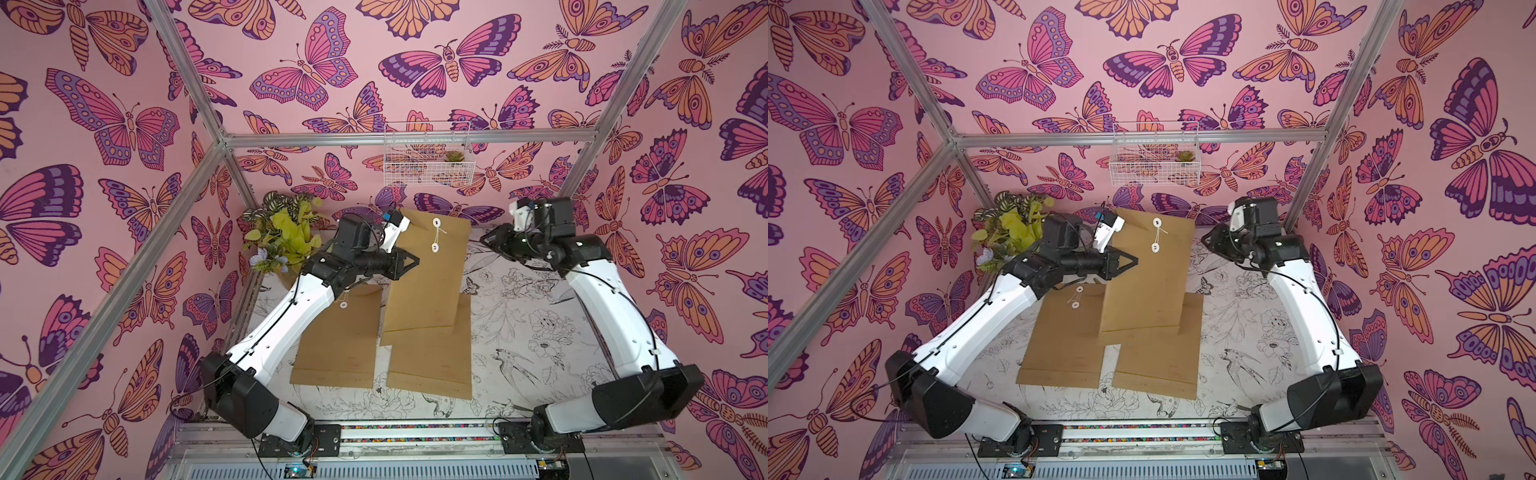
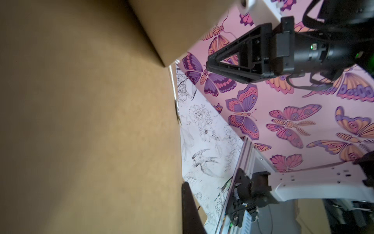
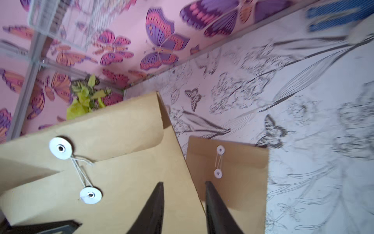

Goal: Close the mouth of the file bag
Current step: Close the file bag, then place the file bag at the center of the board.

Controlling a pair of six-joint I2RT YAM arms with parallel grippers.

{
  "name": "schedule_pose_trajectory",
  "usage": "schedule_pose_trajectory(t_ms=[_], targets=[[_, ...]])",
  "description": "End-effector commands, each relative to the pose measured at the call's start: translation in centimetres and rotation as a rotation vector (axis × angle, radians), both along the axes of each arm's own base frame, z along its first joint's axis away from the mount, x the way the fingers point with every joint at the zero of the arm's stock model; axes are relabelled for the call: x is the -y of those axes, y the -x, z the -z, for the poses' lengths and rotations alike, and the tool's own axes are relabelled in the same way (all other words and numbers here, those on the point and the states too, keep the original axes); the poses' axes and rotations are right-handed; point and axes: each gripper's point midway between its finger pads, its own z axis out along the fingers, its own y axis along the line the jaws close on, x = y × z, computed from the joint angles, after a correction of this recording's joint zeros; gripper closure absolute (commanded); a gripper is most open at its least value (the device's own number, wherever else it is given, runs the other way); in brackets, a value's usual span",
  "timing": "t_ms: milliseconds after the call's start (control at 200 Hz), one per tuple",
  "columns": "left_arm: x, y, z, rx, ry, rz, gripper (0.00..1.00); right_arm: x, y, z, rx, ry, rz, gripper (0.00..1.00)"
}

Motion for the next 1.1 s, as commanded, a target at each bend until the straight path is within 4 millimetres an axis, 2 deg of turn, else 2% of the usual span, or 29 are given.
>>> schedule_pose_trajectory(t_ms=[0, 45, 115, 215, 340, 401, 511, 596, 661, 756, 806, 846, 906, 991, 1016, 1041, 1097], targets=[[5.3, -1.1, -2.3, -0.094, 0.209, 0.015, 1.00, 4.3, 0.1, -2.5, 0.059, 0.040, 0.146, 0.63], [7.0, -1.7, -1.9, -0.147, 0.257, 0.003, 1.00, 5.7, 0.2, -3.6, 0.092, 0.050, 0.199, 0.63], [10.1, -2.6, 0.2, -0.218, 0.277, -0.001, 1.00, 7.1, 0.4, -5.2, 0.144, 0.086, 0.262, 0.62], [14.4, -3.4, 3.7, -0.282, 0.283, -0.008, 1.00, 7.6, 0.5, -6.0, 0.169, 0.111, 0.279, 0.61], [19.8, -4.2, 8.6, -0.359, 0.276, 0.011, 1.00, 7.0, 0.3, -4.9, 0.138, 0.106, 0.245, 0.61], [21.8, -4.6, 11.2, -0.383, 0.256, 0.009, 1.00, 6.7, 0.3, -4.2, 0.122, 0.102, 0.229, 0.60], [24.0, -5.5, 16.5, -0.456, 0.194, -0.011, 1.00, 6.4, 0.2, -2.9, 0.092, 0.108, 0.205, 0.60], [25.1, -5.6, 19.3, -0.471, 0.106, -0.009, 1.00, 6.3, 0.1, -1.8, 0.066, 0.112, 0.194, 0.59], [24.6, -5.5, 22.2, -0.487, -0.034, -0.059, 0.99, 6.2, 0.0, -0.9, 0.049, 0.110, 0.189, 0.59], [24.2, -5.2, 23.2, -0.521, -0.088, -0.074, 0.90, 6.2, -0.4, 0.1, 0.033, 0.104, 0.192, 0.58], [23.8, -4.9, 23.3, -0.504, -0.126, -0.070, 0.82, 6.1, -0.6, 0.5, 0.028, 0.101, 0.194, 0.58], [23.1, -4.4, 23.5, -0.492, -0.180, -0.064, 0.72, 6.1, -0.8, 0.7, 0.023, 0.099, 0.191, 0.58], [21.7, -3.7, 24.0, -0.477, -0.274, -0.054, 0.49, 6.1, -1.0, 0.9, 0.016, 0.105, 0.189, 0.57], [19.2, -2.1, 24.0, -0.450, -0.407, -0.020, 0.28, 6.1, -1.2, 1.3, 0.004, 0.120, 0.183, 0.56], [18.4, -1.6, 23.8, -0.433, -0.441, -0.007, 0.17, 6.3, -1.2, 1.4, 0.001, 0.128, 0.184, 0.55], [17.5, -1.3, 23.8, -0.417, -0.481, 0.001, 0.02, 6.3, -1.2, 1.5, -0.004, 0.132, 0.184, 0.55], [15.3, -0.8, 23.5, -0.368, -0.584, 0.016, 0.00, 6.3, -1.3, 1.9, -0.014, 0.135, 0.181, 0.55]])
